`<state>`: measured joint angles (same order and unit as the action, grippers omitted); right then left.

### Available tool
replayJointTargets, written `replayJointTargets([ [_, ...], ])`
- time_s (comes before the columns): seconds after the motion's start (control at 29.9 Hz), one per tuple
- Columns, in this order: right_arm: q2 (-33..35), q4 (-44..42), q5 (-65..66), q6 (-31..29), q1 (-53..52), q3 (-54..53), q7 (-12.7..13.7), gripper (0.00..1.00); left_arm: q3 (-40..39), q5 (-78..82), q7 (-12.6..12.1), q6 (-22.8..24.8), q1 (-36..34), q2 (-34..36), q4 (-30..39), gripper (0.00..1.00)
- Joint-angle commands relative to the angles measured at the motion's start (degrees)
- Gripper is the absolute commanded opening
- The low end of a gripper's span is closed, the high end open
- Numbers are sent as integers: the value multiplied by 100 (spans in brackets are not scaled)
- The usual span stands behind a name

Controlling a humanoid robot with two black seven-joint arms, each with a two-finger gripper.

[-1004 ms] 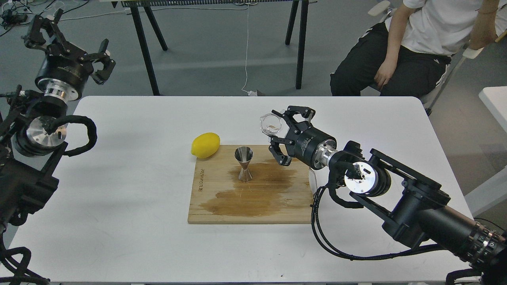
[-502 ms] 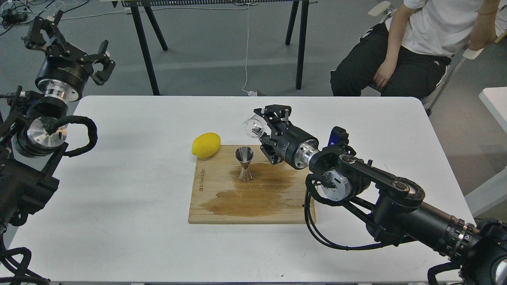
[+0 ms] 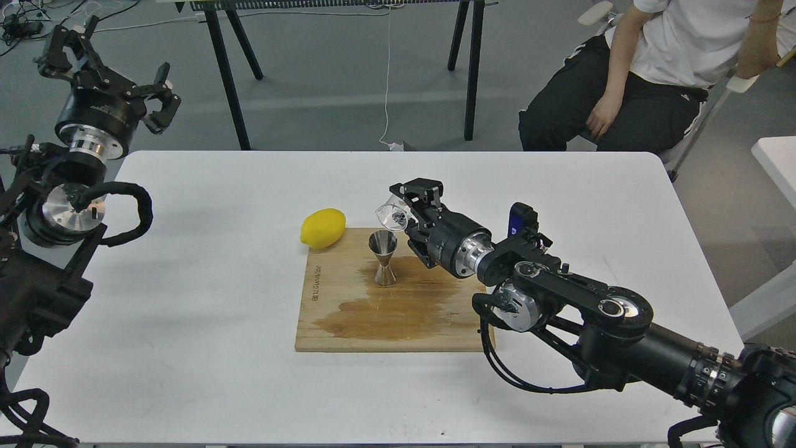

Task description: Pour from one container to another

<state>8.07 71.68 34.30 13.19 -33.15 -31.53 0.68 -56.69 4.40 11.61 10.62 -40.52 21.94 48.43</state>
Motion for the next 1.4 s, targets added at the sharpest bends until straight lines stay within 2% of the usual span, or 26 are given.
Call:
replayJointTargets([
  [0.0,-59,-48,357,17,1,24,-33,36,0,-1,-1,1,9,12,-1,100],
  [0.2,-288,-338,1061,96,1,103,-209,36,0,-9,8,1,9,12,-1,100],
  [0.77,-297,-356,1457,167,-51,305,-262,35,0,-1,25,1,9,21,-1,100],
  [1.1,-306,-479,2265,343,-86,331,-270,35,-8,-1,25,1,9,12,-1,100],
  [1.37,-297,-488,2556,501,-139,771,-420,35,-17,-1,25,1,9,21,-1,100],
])
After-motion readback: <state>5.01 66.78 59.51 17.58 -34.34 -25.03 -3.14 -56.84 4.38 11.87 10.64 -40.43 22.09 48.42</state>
